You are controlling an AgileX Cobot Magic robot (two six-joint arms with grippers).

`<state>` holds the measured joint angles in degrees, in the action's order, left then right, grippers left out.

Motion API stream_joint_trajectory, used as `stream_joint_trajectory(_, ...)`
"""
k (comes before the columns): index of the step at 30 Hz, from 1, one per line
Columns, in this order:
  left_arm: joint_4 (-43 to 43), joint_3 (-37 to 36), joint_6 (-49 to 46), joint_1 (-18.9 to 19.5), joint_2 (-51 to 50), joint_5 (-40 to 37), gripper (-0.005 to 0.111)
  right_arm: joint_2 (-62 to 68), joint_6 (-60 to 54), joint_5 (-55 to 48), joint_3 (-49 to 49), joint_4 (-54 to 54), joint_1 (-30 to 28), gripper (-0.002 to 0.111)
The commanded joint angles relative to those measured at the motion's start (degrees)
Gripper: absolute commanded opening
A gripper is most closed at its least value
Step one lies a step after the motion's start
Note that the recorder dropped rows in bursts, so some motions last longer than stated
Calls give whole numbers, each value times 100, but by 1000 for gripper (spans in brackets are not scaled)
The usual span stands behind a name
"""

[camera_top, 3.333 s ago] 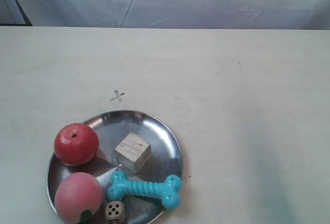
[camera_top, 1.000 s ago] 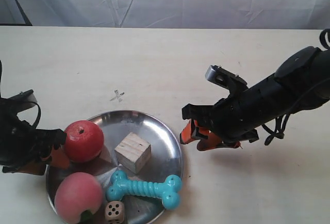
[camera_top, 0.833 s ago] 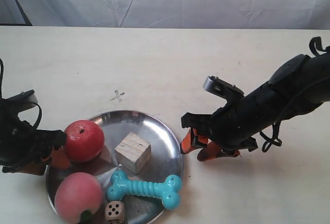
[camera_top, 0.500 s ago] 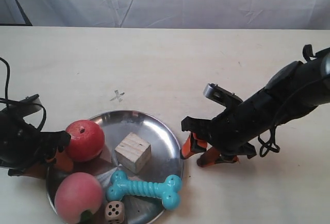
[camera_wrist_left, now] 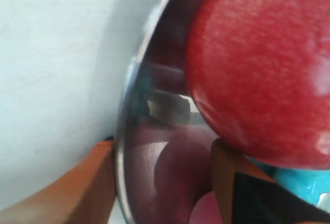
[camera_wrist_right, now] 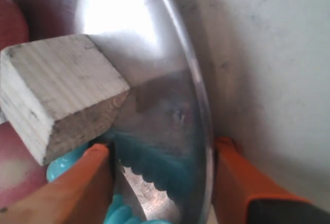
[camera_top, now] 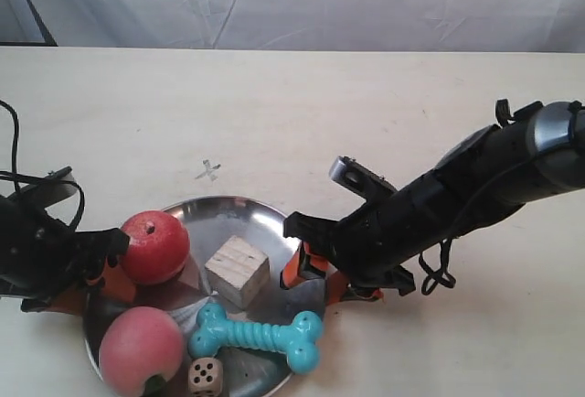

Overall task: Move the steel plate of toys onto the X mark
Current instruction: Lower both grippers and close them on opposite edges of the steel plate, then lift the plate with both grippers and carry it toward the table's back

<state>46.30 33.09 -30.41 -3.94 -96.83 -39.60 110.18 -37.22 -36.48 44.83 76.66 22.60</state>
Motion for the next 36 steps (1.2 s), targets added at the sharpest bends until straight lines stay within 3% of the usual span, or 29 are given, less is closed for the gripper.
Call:
stream_joint_trajectory(1, -106, -86, -22, -30, -195, 240, 53, 239, -24, 514, -72, 145, 293, 53)
stream_joint_trajectory(5, -106, -86, -22, -30, -195, 151, 48, 239, -24, 580, -72, 160, 381, 53)
stream_joint_trajectory(9, -93, -86, -22, -30, -195, -2, 21, 239, -24, 530, -72, 168, 379, 49)
stream_joint_trajectory(12, -26, -86, -22, -30, -195, -9, 1, 239, -24, 433, -72, 193, 379, 30)
stream_joint_trajectory(15, 113, -86, -142, -30, -195, -34, 0, 239, -24, 327, -72, 243, 379, 2)
stream_joint_trajectory(16, 178, -86, -190, -30, -195, -44, 0, 239, -24, 277, -72, 243, 379, 0)
stream_joint_trajectory(36, 298, 246, -440, -30, -176, -728, 0, 239, -24, -342, -45, 669, 379, 0)
